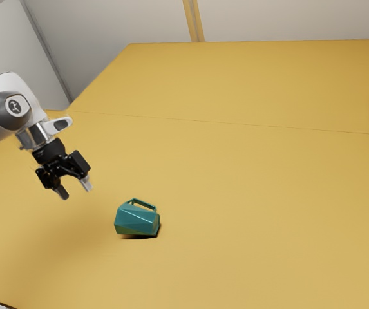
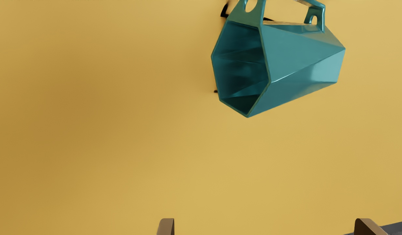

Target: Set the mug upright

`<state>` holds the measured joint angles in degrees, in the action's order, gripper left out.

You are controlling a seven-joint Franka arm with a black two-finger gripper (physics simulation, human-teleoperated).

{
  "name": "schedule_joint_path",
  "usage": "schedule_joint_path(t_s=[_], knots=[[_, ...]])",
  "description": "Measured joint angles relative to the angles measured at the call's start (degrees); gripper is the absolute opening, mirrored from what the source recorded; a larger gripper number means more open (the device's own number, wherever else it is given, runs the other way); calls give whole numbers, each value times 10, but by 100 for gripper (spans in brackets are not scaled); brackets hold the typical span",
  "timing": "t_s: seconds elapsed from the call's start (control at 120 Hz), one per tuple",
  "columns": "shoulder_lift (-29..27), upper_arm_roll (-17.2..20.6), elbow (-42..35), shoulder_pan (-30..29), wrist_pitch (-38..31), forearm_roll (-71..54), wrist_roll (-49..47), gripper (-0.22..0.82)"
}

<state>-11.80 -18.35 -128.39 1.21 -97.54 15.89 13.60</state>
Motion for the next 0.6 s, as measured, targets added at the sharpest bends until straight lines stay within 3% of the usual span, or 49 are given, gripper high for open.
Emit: schedule_joint_path(t_s=[0.6], knots=[[62, -35, -69, 6, -121, 162, 167, 60]])
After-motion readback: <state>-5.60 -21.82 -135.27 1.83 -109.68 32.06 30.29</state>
